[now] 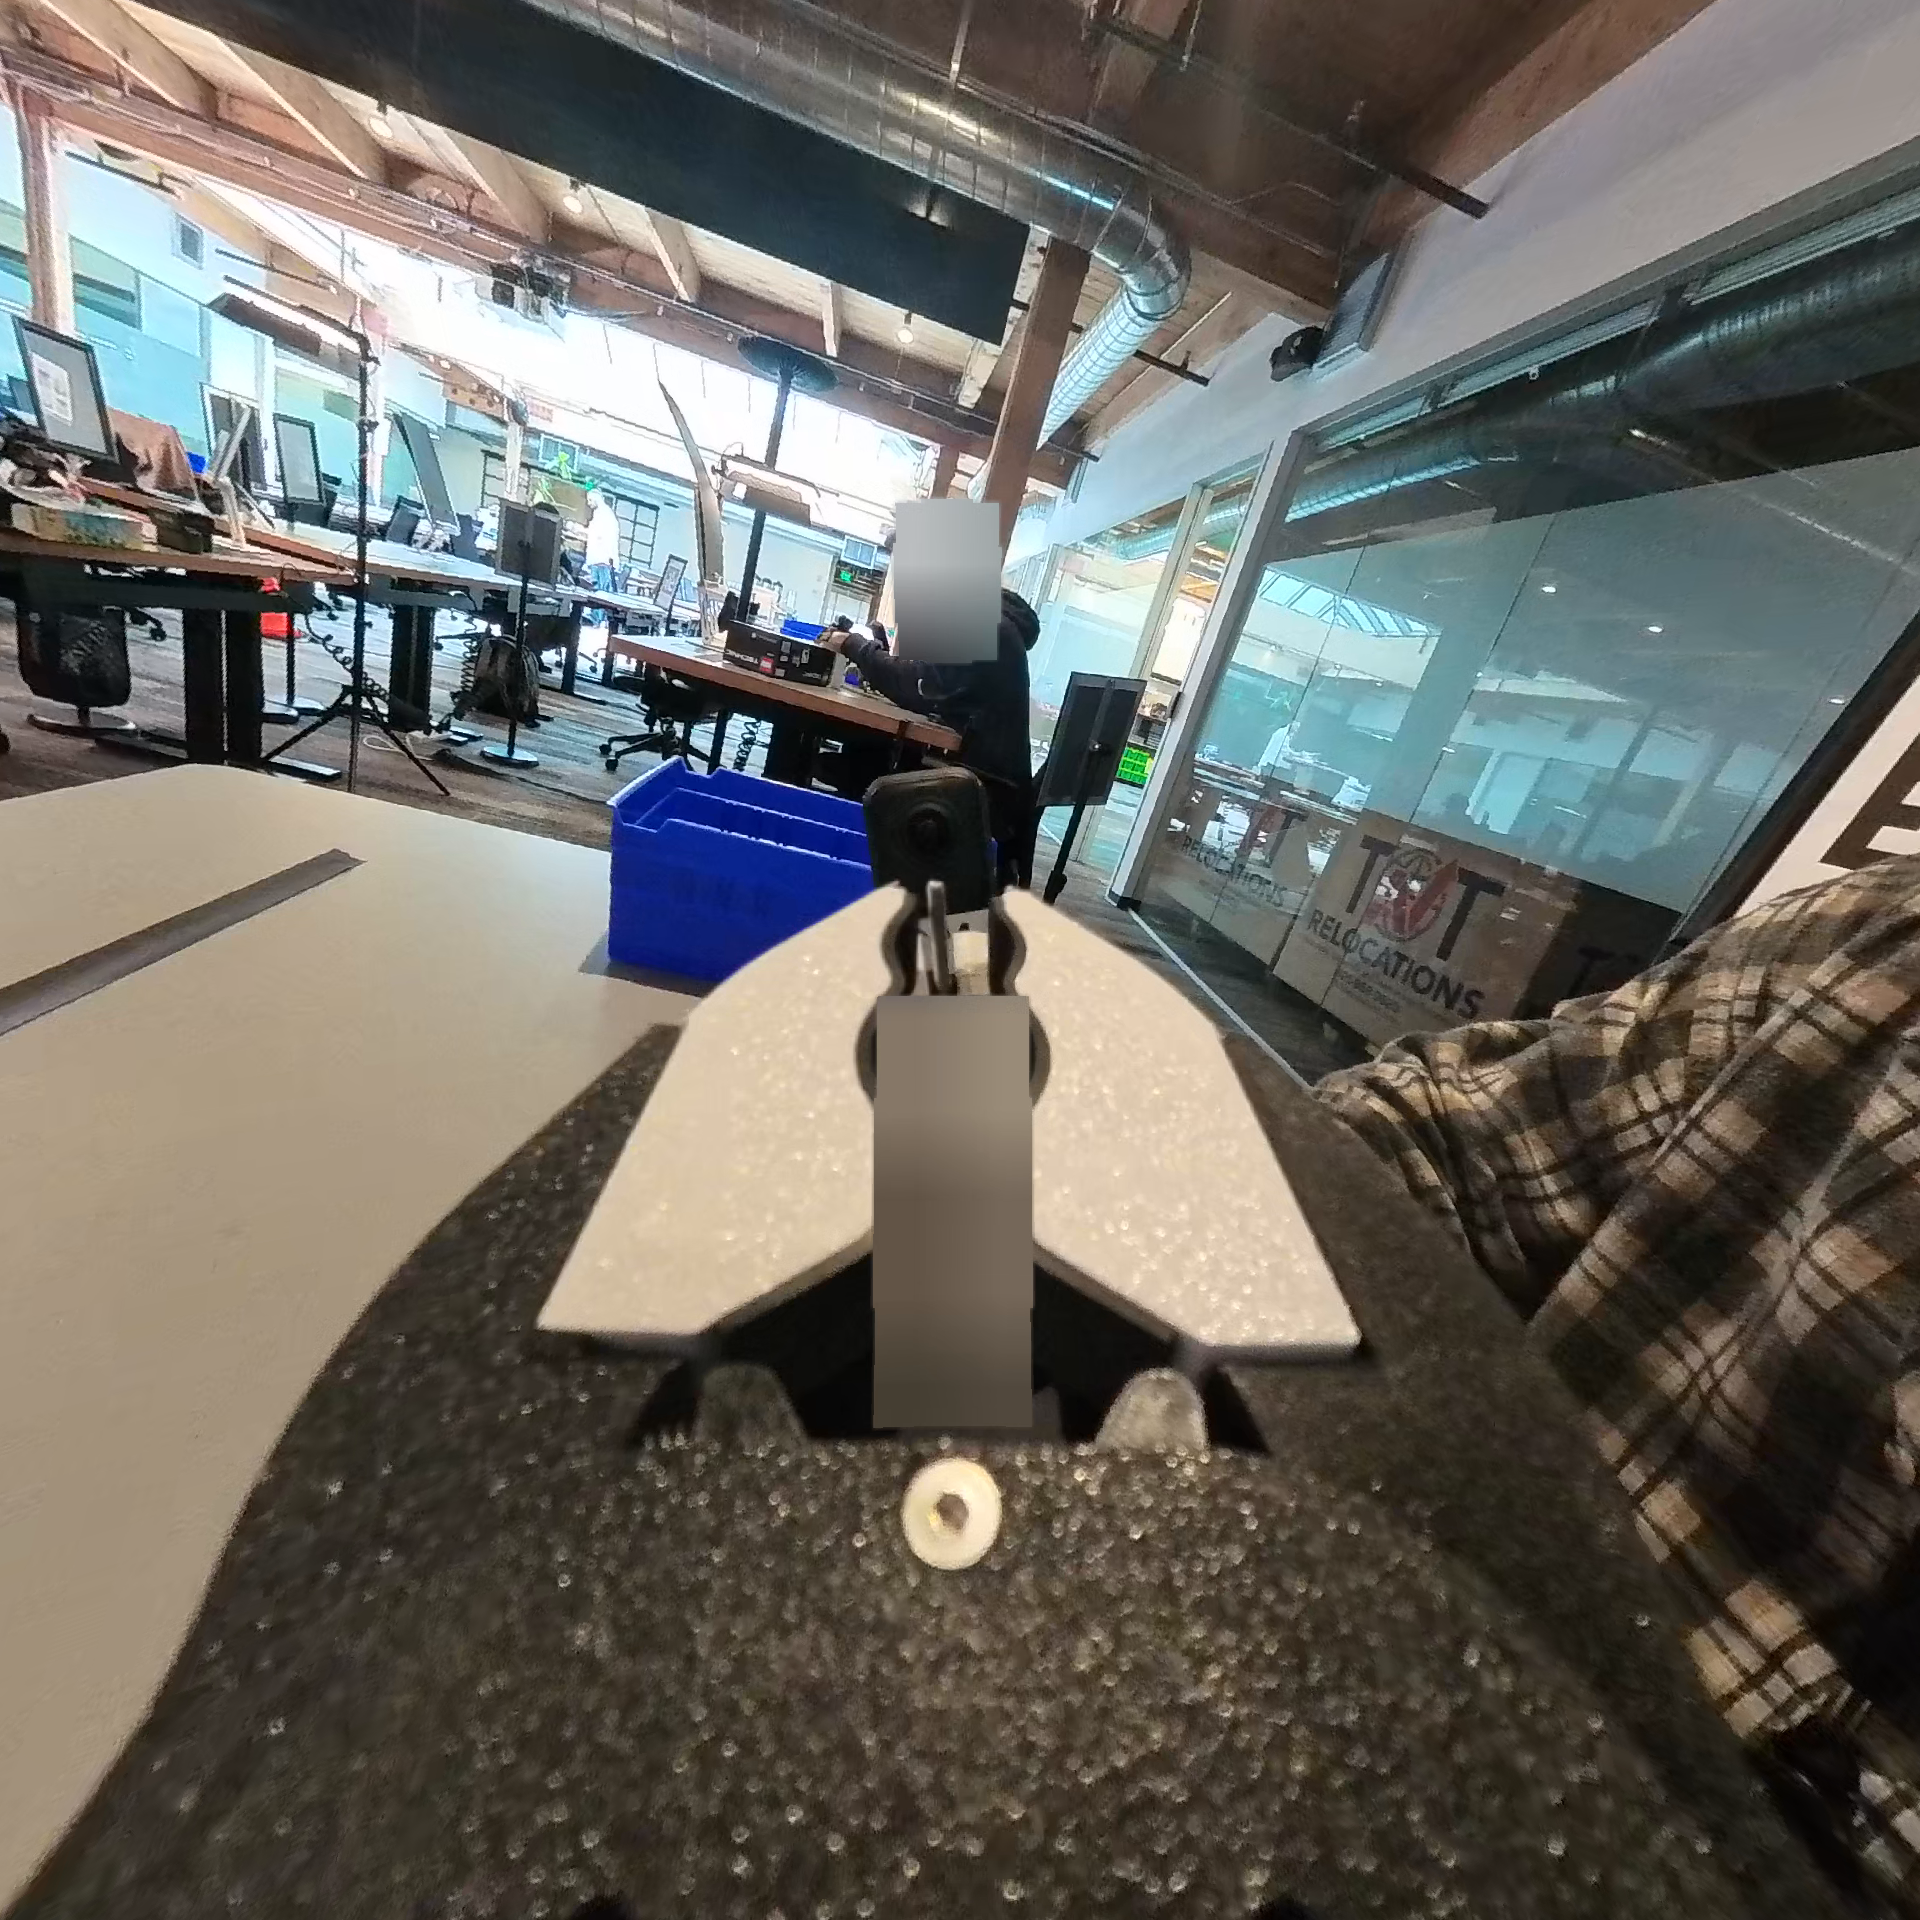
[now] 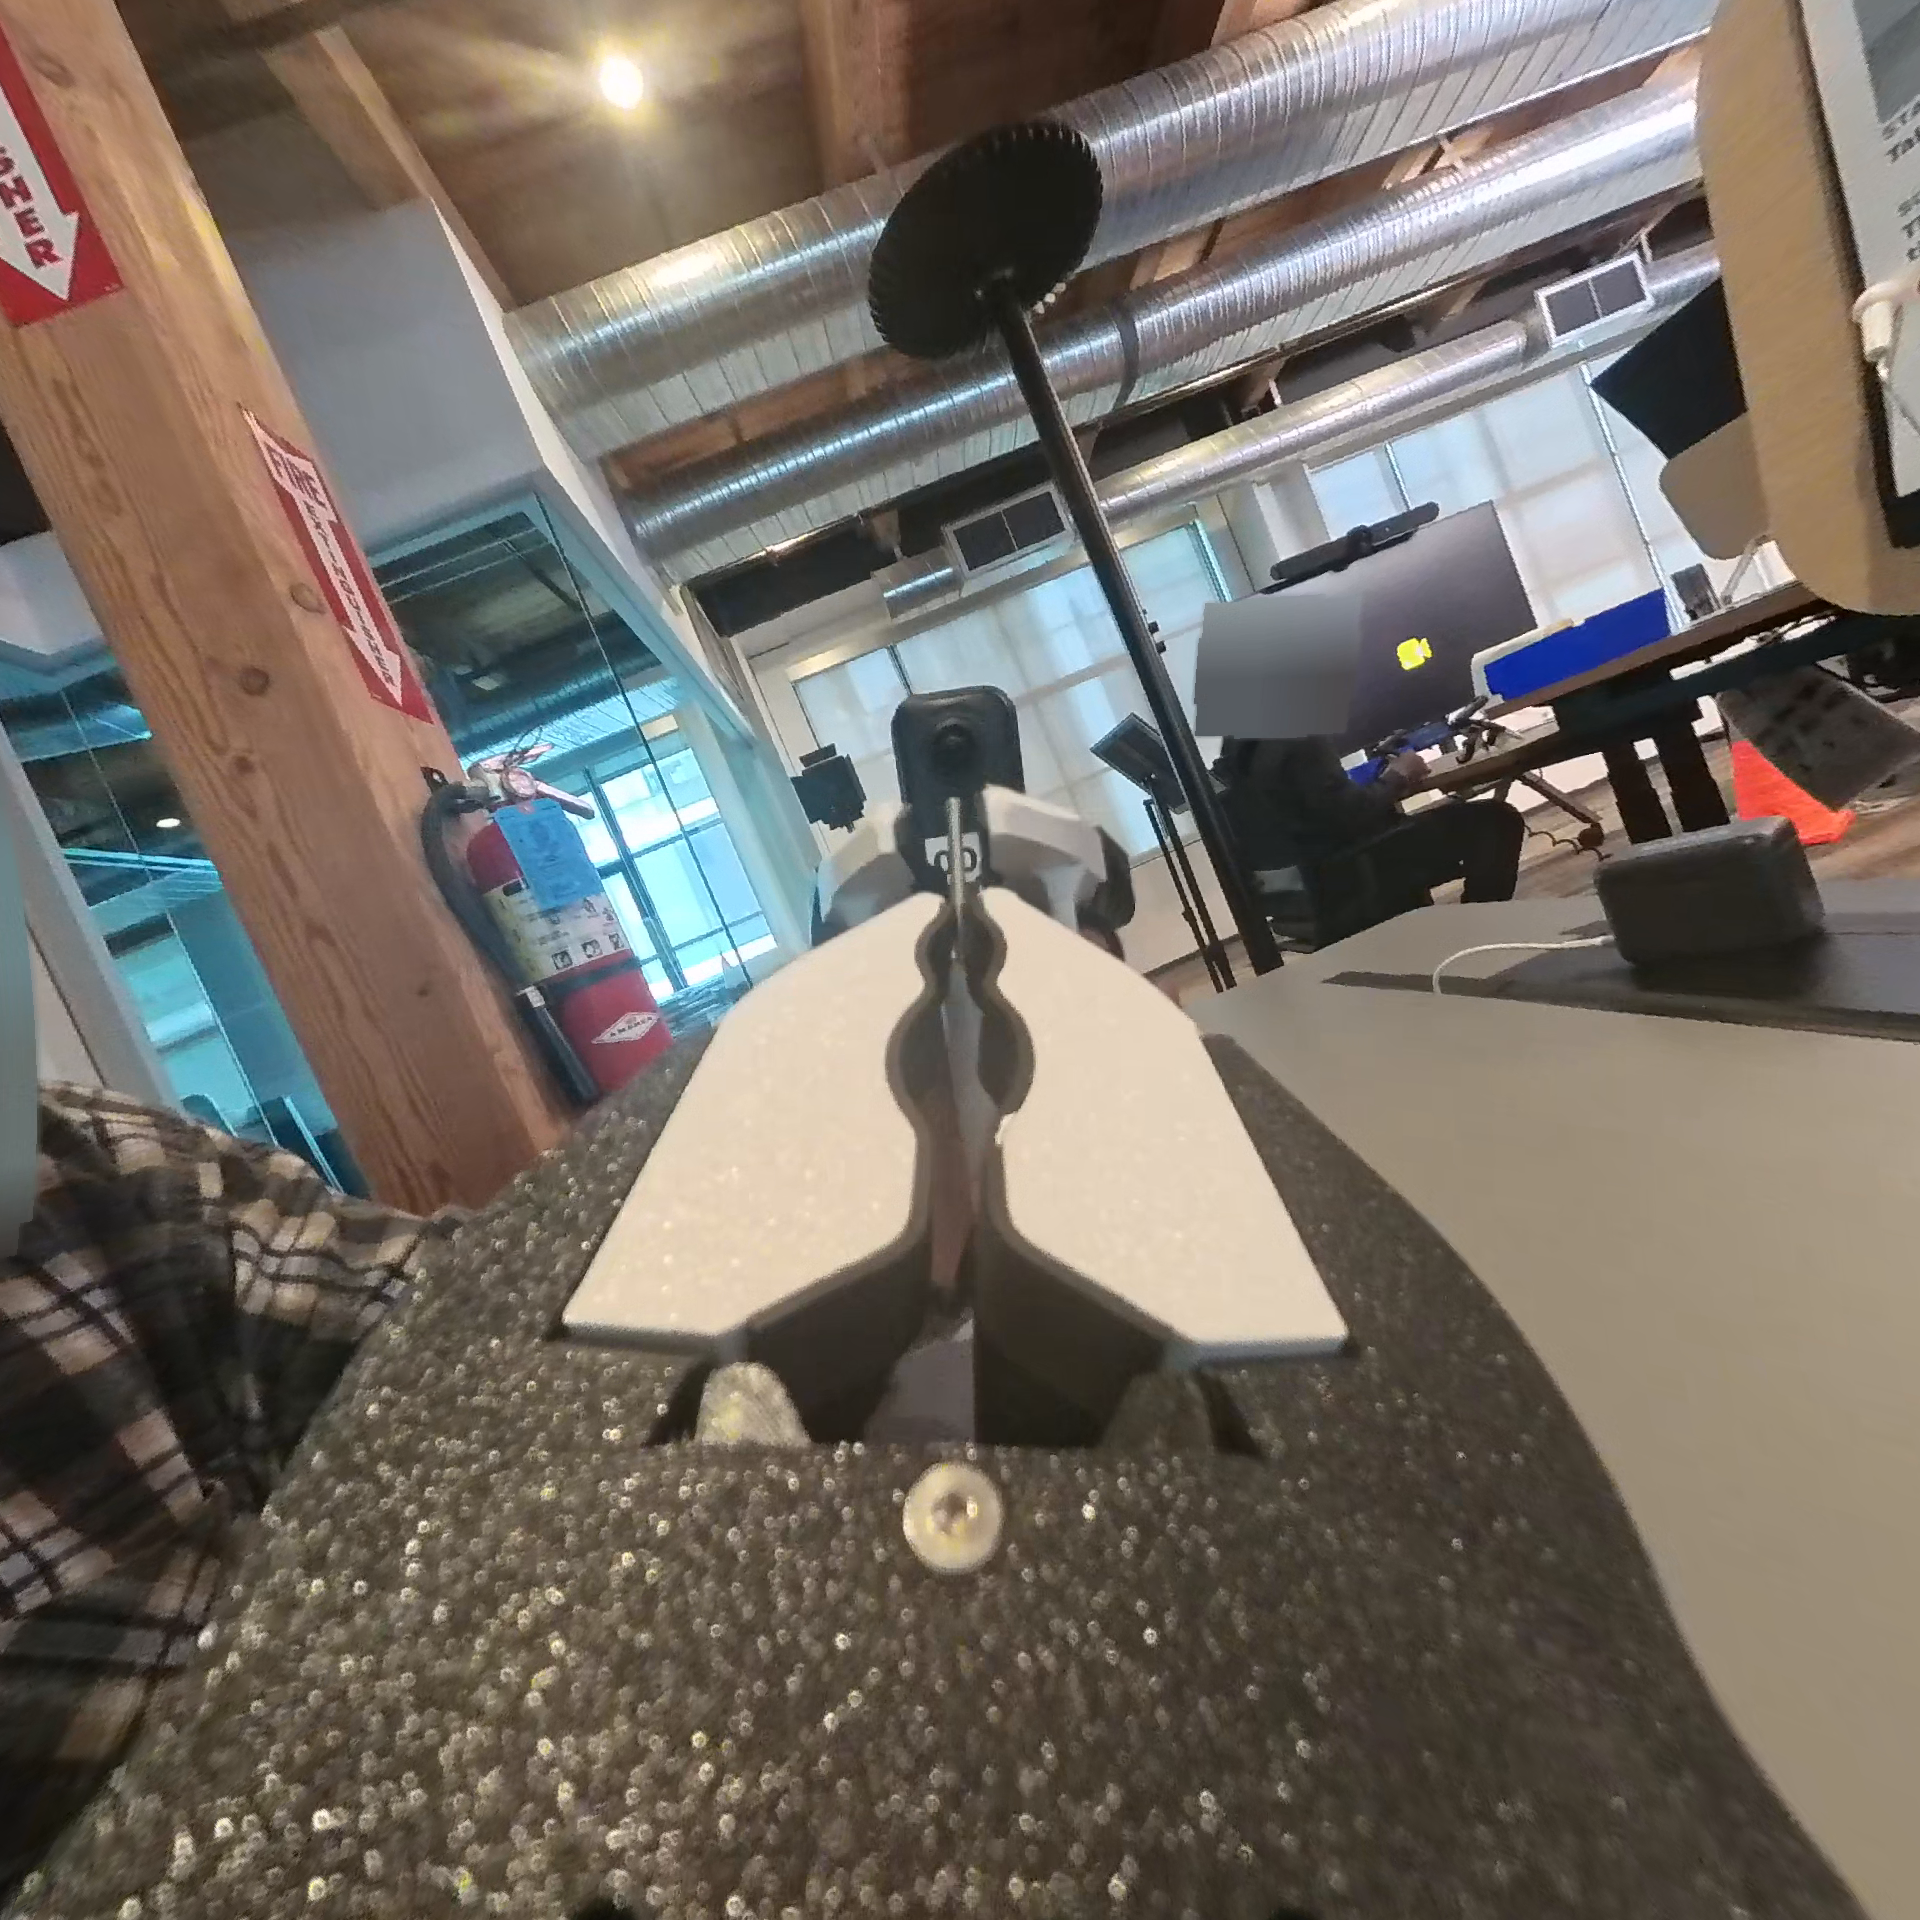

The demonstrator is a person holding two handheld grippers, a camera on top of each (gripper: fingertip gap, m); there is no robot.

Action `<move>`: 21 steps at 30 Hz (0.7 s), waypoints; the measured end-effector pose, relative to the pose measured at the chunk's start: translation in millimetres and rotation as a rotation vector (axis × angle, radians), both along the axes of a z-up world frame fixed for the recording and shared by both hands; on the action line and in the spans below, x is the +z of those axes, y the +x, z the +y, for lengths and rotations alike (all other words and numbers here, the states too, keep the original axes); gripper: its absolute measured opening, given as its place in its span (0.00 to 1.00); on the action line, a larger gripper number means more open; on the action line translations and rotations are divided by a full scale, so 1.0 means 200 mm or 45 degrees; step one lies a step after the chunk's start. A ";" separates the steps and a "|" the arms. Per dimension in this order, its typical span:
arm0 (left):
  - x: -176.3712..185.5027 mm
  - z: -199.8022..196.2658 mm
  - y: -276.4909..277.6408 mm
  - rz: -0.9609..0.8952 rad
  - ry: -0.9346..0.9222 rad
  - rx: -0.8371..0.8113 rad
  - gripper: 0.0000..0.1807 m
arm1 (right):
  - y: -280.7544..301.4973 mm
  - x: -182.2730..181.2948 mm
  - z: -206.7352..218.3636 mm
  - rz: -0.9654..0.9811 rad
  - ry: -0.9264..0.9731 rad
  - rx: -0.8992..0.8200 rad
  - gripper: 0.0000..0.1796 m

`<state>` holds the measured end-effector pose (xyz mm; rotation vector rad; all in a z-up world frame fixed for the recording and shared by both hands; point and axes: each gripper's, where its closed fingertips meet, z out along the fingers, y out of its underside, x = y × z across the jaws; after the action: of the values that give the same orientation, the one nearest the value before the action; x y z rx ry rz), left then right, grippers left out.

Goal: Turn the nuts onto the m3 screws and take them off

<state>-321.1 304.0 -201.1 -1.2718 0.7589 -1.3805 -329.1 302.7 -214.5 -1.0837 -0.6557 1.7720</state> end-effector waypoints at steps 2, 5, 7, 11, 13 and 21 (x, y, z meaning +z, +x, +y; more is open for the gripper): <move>0.00 0.00 0.01 0.003 0.000 -0.005 0.06 | 0.00 0.00 0.00 0.002 0.002 -0.003 0.01; 0.00 -0.01 0.01 0.003 0.004 -0.008 0.05 | 0.00 0.00 0.00 0.002 0.004 -0.001 0.01; 0.00 -0.01 0.01 0.001 0.008 -0.005 0.04 | 0.00 0.00 -0.01 0.003 0.003 0.002 0.01; 0.01 -0.01 0.01 -0.004 0.008 -0.007 0.04 | 0.00 0.01 -0.01 0.014 0.002 -0.001 0.01; 0.00 -0.01 0.01 -0.001 0.003 -0.013 0.04 | 0.00 0.01 -0.01 0.027 -0.005 0.007 0.01; 0.00 -0.02 0.03 -0.013 -0.005 -0.032 0.04 | 0.01 0.03 -0.01 0.065 -0.011 0.011 0.01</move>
<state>-315.7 300.3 -200.4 -1.2612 0.7678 -1.4087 -326.1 300.5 -208.1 -1.0398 -0.6231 1.8053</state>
